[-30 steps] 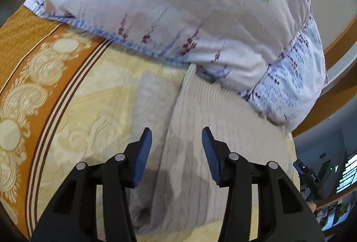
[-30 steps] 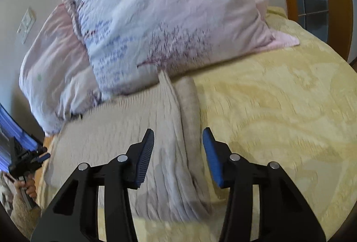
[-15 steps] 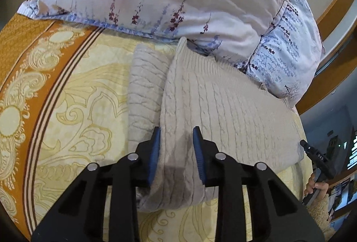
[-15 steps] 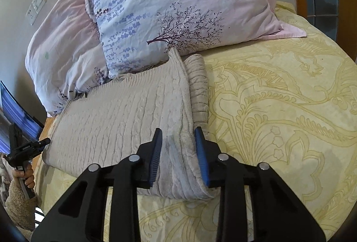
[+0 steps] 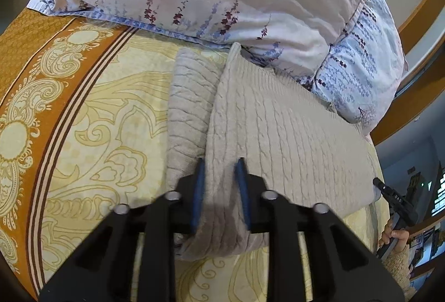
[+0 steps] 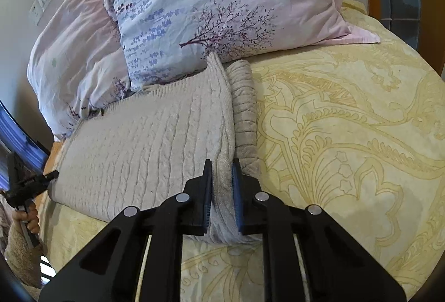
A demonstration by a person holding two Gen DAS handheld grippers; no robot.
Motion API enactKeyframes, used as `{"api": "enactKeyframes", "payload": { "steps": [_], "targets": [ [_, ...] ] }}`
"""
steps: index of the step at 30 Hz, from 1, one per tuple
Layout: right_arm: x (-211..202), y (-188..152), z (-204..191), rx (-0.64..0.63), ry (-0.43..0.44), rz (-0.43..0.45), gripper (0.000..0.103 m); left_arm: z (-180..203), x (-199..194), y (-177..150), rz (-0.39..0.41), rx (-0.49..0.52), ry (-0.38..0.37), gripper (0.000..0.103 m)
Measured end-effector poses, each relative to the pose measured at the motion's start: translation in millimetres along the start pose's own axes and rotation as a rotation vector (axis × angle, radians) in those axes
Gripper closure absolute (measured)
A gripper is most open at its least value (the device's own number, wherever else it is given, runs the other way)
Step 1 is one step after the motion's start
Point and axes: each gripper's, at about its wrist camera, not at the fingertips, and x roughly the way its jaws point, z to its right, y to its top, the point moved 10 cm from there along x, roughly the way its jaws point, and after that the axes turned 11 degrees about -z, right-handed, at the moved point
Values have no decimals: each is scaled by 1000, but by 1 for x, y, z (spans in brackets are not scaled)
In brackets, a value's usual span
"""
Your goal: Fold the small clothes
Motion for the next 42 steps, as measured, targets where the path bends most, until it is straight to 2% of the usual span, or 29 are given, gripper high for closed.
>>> {"api": "enactKeyframes", "payload": {
  "steps": [8,14,19,23,26,27,29,30,31,33,38,42],
  "targets": [
    [-16,3,-11,-22,5,43,91,2,-13,-6,9,4,-43,96],
    [-15,-6,-6,-2,-9,28,91,-4,-21,-14,11,-5,-65,96],
    [1,-9,11,41,-66,-9,91,-13,-10,-18,-4,-32,-60,96],
    [5,-9,12,38,-98,-14,91,-12,-10,-18,5,-15,-42,95],
    [3,-11,11,35,-114,-25,90,-11,-13,-17,9,-13,-36,92],
    [1,-11,10,39,-113,-27,86,-11,-16,-16,17,-14,-36,88],
    [-5,-7,8,40,-122,-11,85,-8,-25,-12,45,-10,-29,79],
    [-8,-5,6,35,-130,7,81,-6,-32,-8,73,-4,-13,64],
    [-14,0,2,23,-144,36,78,-3,-36,-5,93,3,-2,54],
    [-20,11,-7,-17,-181,90,63,10,-43,1,128,44,6,50],
    [2,20,-45,-116,-132,53,62,40,-27,5,107,125,14,45],
    [26,21,-65,-160,-135,4,61,44,-8,6,74,129,37,43]
  ]
}}
